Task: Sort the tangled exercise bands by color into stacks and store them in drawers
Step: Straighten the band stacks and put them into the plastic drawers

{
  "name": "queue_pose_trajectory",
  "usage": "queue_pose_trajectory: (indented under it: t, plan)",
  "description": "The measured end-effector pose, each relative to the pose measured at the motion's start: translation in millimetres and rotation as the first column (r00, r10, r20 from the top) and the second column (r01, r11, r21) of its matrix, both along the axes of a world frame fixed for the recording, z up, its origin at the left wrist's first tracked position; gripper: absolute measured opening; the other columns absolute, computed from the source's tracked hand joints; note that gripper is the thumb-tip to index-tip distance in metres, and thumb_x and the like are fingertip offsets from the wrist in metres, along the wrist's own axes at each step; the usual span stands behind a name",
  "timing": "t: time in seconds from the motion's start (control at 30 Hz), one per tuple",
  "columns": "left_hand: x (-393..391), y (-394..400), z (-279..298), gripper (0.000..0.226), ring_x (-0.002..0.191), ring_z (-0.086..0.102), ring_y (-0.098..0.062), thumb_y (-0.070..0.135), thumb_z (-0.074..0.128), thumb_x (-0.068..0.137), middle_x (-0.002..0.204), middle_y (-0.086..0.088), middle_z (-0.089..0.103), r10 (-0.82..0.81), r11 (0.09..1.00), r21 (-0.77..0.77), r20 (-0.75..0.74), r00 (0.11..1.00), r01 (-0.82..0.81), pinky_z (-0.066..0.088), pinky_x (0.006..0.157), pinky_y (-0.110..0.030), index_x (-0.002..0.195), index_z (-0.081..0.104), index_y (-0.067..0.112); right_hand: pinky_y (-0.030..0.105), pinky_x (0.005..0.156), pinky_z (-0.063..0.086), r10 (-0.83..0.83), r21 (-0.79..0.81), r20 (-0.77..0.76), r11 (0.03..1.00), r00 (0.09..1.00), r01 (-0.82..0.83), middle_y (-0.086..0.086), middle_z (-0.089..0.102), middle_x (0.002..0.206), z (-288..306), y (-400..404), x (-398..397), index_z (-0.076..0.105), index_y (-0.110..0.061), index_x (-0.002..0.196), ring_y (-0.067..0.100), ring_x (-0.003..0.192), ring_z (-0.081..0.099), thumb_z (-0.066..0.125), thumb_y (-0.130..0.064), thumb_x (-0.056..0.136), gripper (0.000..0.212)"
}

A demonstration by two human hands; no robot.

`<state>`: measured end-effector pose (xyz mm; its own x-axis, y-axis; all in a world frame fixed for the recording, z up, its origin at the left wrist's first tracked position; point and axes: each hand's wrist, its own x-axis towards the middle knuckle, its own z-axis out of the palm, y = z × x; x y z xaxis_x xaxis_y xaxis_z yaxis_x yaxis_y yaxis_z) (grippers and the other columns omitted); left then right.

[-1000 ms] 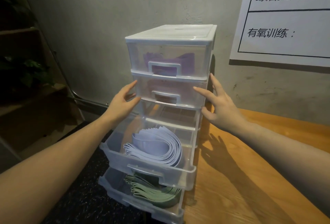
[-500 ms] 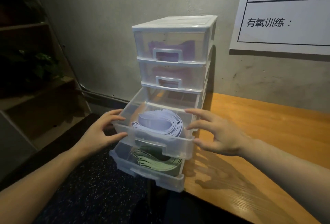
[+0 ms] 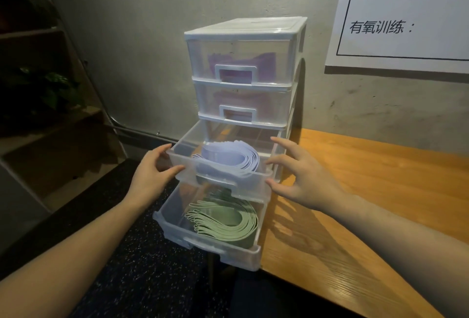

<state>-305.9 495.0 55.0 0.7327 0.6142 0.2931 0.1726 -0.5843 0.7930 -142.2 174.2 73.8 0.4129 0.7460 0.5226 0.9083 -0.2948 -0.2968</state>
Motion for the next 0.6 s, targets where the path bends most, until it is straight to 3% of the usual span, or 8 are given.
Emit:
queue_pose_trajectory:
  t: [0.07,0.13,0.27,0.37,0.5,0.6]
  plan:
    - [18,0,3,0.069,0.104,0.063,-0.012,0.019,0.081,0.082,0.118,0.001,0.063,-0.007,0.999,-0.039,0.000,1.000,0.007,0.053,0.082,-0.022,0.143,0.048,0.021,0.032,0.110,0.035,-0.042,0.014,-0.060,0.999,0.997,0.042,-0.007,0.029,0.160,-3,5,8,0.060,-0.036,0.123,0.016,0.145,0.033,0.065,-0.047,0.087,0.038]
    - [35,-2,6,0.070,0.097,0.062,-0.008,0.017,0.082,0.082,0.110,0.000,0.063,0.001,0.997,-0.073,0.015,1.000,0.000,0.049,0.073,-0.017,0.142,0.046,0.019,0.035,0.111,0.035,-0.070,0.048,-0.168,0.996,0.983,0.079,-0.006,0.023,0.162,-4,8,19,0.055,-0.036,0.126,0.019,0.147,0.029,0.066,-0.041,0.087,0.041]
    - [69,-5,4,0.040,0.077,0.060,-0.006,0.015,0.083,0.081,0.090,0.002,0.061,0.083,0.984,-0.162,0.074,0.994,-0.070,0.049,0.071,-0.026,0.105,0.052,0.013,0.041,0.114,0.035,-0.078,0.116,-0.346,0.985,0.935,0.125,-0.002,0.018,0.165,-8,17,39,0.051,-0.036,0.114,0.011,0.153,0.013,0.065,-0.030,0.094,0.026]
    - [93,-1,1,0.025,0.082,0.061,-0.013,0.019,0.081,0.084,0.090,0.001,0.062,0.057,0.988,-0.143,0.040,0.998,-0.051,0.052,0.074,-0.032,0.087,0.056,0.019,0.045,0.110,0.041,-0.080,0.144,-0.378,0.979,0.922,0.144,0.000,0.014,0.167,-9,23,54,0.055,-0.036,0.106,0.009,0.154,0.005,0.061,-0.027,0.098,0.014]
    - [119,4,-1,0.028,0.100,0.062,-0.017,0.023,0.077,0.087,0.112,-0.005,0.063,0.011,0.991,-0.132,0.029,1.000,-0.007,0.051,0.082,-0.026,0.109,0.062,0.016,0.023,0.114,0.025,-0.107,0.179,-0.390,0.965,0.914,0.190,-0.004,0.007,0.168,-8,30,72,0.059,-0.038,0.108,0.017,0.155,0.008,0.061,-0.013,0.098,0.026]
    - [131,6,-1,0.026,0.102,0.061,-0.013,0.022,0.075,0.089,0.120,-0.006,0.060,-0.017,0.993,-0.118,0.016,1.000,0.019,0.049,0.081,-0.022,0.111,0.061,0.021,-0.001,0.103,0.019,-0.141,0.172,-0.379,0.960,0.915,0.219,-0.004,0.011,0.168,-8,31,84,0.066,-0.034,0.107,0.018,0.154,0.012,0.060,-0.007,0.098,0.029]
